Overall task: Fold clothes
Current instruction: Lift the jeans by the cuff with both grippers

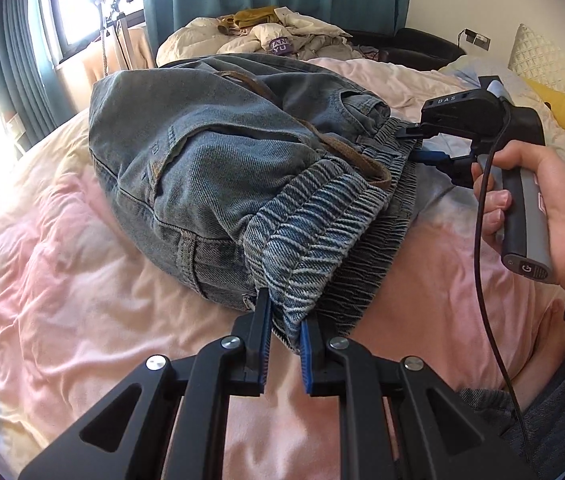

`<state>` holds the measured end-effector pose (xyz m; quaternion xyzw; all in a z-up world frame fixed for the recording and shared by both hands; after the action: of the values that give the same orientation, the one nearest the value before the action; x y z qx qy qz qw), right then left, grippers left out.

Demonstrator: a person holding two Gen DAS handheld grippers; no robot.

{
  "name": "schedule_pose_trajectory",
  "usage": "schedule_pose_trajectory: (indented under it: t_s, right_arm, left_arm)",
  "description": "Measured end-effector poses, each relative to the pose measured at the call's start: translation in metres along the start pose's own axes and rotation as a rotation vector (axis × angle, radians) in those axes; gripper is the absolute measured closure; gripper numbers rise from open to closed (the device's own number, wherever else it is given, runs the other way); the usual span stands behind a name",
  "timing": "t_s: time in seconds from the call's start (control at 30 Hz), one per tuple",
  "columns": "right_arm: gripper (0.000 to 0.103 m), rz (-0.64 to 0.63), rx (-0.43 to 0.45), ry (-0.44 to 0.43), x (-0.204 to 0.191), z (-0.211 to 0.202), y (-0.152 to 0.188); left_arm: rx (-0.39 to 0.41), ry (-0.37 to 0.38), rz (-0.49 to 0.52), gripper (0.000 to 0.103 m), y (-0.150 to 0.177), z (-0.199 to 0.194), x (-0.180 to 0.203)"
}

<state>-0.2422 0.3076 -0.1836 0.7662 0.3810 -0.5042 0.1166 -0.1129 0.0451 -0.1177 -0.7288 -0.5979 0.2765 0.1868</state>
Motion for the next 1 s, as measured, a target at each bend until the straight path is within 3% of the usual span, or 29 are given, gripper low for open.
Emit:
schedule_pose_trajectory:
  t_s: [0.2,0.43,0.5,0.53,0.57,0.83,1.0]
  right_arm:
    - [0.073,0.014,-0.005,0.017,0.000,-0.003,0.004]
    - [0.070,0.010,-0.021,-0.054,-0.010,0.013,0.008]
    - [0.074,-0.018,-0.001,-0.064,-0.019,0.011,0.005]
    - [0.089,-0.037,0.014,-0.068,-0.025,0.008,0.003]
    - [0.096,-0.059,0.030,-0.073,-0.031,0.003,0.001]
    - [0.097,-0.226,0.143,-0.080,-0.077,-0.036,-0.016]
    - [0.097,-0.205,0.140,-0.038,-0.065,-0.048,-0.018]
  left_arm:
    - [-0.018,0.009,-0.027,0.090,0.000,0.003,-0.004]
    - [-0.017,0.029,-0.030,0.090,0.000,0.005,-0.003]
    - [-0.012,0.032,-0.027,0.090,0.000,0.004,-0.004]
    - [-0.013,0.034,-0.028,0.090,0.000,0.004,-0.004]
    - [-0.015,0.036,-0.029,0.090,0.001,0.004,-0.005]
    - [0.000,0.014,0.043,0.090,0.011,-0.004,0.007]
    - [-0.030,0.004,0.082,0.090,0.022,-0.005,0.015]
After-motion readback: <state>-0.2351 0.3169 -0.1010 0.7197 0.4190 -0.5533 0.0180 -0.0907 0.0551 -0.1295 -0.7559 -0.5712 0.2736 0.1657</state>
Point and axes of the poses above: each gripper's, at about its wrist camera, not at the fingertips, and z roughly the way its jaws point, x to its right, y to its underside, the point moved 9 cm from there along z, roughly the way its jaws point, and after that the axes turned 12 degrees about -y, right-handed, at the moved point
